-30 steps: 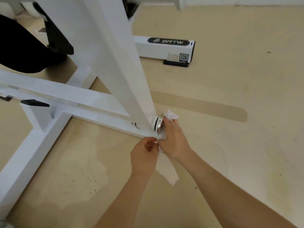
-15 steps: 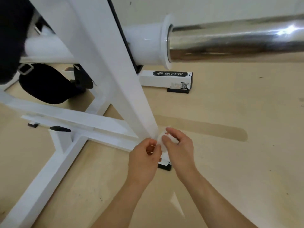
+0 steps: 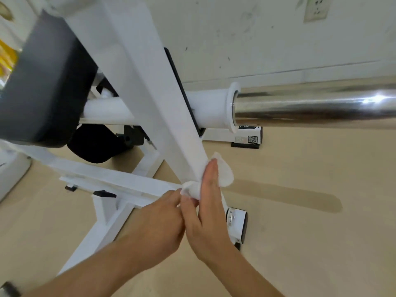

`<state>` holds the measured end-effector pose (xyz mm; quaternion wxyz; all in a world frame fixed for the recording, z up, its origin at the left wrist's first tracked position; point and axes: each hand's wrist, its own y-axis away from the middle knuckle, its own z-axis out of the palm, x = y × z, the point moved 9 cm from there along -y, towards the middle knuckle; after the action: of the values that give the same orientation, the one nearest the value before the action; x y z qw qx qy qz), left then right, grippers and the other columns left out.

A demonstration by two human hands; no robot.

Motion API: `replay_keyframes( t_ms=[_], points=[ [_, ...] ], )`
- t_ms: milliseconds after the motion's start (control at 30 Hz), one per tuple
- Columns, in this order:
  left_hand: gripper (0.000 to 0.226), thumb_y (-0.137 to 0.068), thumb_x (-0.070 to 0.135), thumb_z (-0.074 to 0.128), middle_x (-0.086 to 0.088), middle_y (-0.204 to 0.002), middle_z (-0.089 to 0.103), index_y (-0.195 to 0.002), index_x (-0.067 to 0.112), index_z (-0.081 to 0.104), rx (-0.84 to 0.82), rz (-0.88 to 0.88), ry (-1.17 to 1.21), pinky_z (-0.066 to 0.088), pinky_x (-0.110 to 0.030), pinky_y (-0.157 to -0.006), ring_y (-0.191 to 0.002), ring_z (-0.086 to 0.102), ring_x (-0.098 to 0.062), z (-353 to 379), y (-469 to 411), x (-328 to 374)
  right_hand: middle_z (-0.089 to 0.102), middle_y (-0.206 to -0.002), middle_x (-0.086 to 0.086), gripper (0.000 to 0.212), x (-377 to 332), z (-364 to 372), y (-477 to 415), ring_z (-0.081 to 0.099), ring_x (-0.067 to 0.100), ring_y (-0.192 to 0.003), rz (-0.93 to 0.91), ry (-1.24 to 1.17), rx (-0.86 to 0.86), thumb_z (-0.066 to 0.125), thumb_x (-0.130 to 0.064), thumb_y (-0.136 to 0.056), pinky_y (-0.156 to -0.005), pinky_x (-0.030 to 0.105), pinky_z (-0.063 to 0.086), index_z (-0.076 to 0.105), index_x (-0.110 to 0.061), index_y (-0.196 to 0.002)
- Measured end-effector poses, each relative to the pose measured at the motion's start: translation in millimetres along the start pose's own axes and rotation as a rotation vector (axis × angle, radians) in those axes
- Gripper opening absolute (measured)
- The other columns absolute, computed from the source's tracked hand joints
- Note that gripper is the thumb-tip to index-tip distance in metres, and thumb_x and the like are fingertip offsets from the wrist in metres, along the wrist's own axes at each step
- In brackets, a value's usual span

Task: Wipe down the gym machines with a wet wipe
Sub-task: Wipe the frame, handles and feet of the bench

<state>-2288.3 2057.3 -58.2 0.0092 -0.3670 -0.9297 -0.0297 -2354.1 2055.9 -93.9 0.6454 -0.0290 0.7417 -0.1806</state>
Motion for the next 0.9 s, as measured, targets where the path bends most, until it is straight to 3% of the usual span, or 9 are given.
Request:
replay_keyframes(
  t_ms=[100, 167, 267, 367, 467, 533, 600, 767, 900],
  points=[
    [0.062, -0.055, 0.017, 0.079, 0.006, -0.119, 0.061, -0.114, 0.028, 0.064, -0.005, 0.02, -0.19, 0.056, -0.021, -0.064, -0.1, 0.062, -0.01, 2.1, 2.8, -2.7, -0.004, -0.162, -0.012, 0.069, 40.0, -2.7, 11.2, 0.001, 0.006, -0.148, 0.262, -0.015, -0.054, 0.032, -0.062, -0.086, -0.121, 0.037, 0.012, -0.021, -0.056, -0.131],
    [0.062, -0.056, 0.024, 0.083, 0.008, -0.118, 0.063, -0.115, 0.028, 0.062, 0.021, -0.003, -0.207, 0.055, -0.02, -0.063, -0.098, 0.064, -0.009, -2.6, 3.6, -9.8, -0.005, -0.162, -0.011, 0.07, 45.7, 0.9, 20.0, 0.004, 0.006, -0.148, 0.365, -0.042, -0.099, 0.039, -0.054, -0.092, -0.121, 0.036, 0.015, -0.02, -0.054, -0.129],
    [0.044, -0.081, 0.033, 0.059, 0.013, -0.116, 0.06, -0.124, 0.032, 0.049, 0.071, -0.05, -0.016, 0.056, -0.027, -0.068, -0.098, 0.06, -0.008, -32.7, -2.0, -12.0, -0.02, -0.157, -0.021, 0.08, -10.3, 2.0, 9.4, -0.007, -0.001, -0.146, 0.158, 0.024, -0.108, 0.039, -0.035, -0.09, -0.121, 0.034, 0.013, -0.026, -0.049, -0.134],
    [0.031, -0.085, 0.032, 0.039, 0.012, -0.098, 0.06, -0.114, 0.035, 0.047, 0.087, -0.098, 0.201, 0.051, -0.037, -0.071, -0.085, 0.057, -0.009, -60.6, -1.7, -4.8, -0.024, -0.157, -0.018, 0.095, -76.0, -0.2, -6.2, -0.015, 0.001, -0.145, -0.095, 0.137, -0.119, 0.038, -0.014, -0.079, -0.121, 0.033, 0.011, -0.032, -0.046, -0.134],
    [0.031, -0.086, 0.028, 0.051, 0.016, -0.102, 0.059, -0.114, 0.042, 0.047, 0.192, -0.122, 0.214, 0.05, -0.033, -0.077, -0.09, 0.058, -0.008, -93.0, 4.3, -5.3, -0.02, -0.158, -0.019, 0.098, -92.7, -6.4, -13.3, -0.005, 0.005, -0.148, -0.189, 0.202, -0.09, 0.041, -0.017, -0.081, -0.118, 0.036, 0.022, -0.031, -0.05, -0.139],
    [0.045, -0.088, 0.03, 0.056, 0.023, -0.117, 0.053, -0.127, 0.045, 0.041, 0.281, -0.089, 0.1, 0.045, -0.022, -0.085, -0.101, 0.052, -0.002, -113.6, 10.2, -4.6, -0.016, -0.159, -0.019, 0.088, -82.3, -9.6, -14.9, -0.003, 0.003, -0.148, -0.136, 0.202, -0.083, 0.037, -0.034, -0.085, -0.118, 0.037, 0.022, -0.031, -0.052, -0.137],
    [0.044, -0.091, 0.029, 0.055, 0.027, -0.121, 0.049, -0.129, 0.047, 0.041, 0.33, -0.093, 0.105, 0.042, -0.016, -0.089, -0.103, 0.048, 0.002, -126.6, 12.6, -8.0, -0.017, -0.159, -0.019, 0.084, -81.5, -11.0, -16.8, -0.005, 0.001, -0.147, -0.099, 0.214, -0.081, 0.031, -0.041, -0.085, -0.119, 0.037, 0.019, -0.035, -0.054, -0.135],
    [0.033, -0.089, 0.02, 0.056, 0.027, -0.103, 0.059, -0.112, 0.043, 0.052, 0.528, -0.099, 0.263, 0.05, -0.02, -0.078, -0.094, 0.057, 0.002, -169.9, 17.9, -14.2, -0.013, -0.162, 0.001, 0.078, -160.8, -8.8, -29.1, -0.002, 0.018, -0.15, -0.444, 0.314, 0.058, 0.03, -0.021, -0.088, -0.119, 0.041, 0.017, -0.018, -0.029, -0.149],
    [0.032, -0.09, 0.014, 0.048, 0.028, -0.096, 0.056, -0.108, 0.04, 0.05, 0.727, -0.096, 0.327, 0.045, -0.011, -0.076, -0.091, 0.057, 0.002, -204.6, 27.5, -10.6, -0.021, -0.159, -0.008, 0.087, -188.2, -18.7, -58.5, -0.01, 0.008, -0.148, -0.44, 0.298, 0.0, 0.03, -0.02, -0.085, -0.121, 0.037, 0.014, -0.034, -0.04, -0.14]
  ],
)
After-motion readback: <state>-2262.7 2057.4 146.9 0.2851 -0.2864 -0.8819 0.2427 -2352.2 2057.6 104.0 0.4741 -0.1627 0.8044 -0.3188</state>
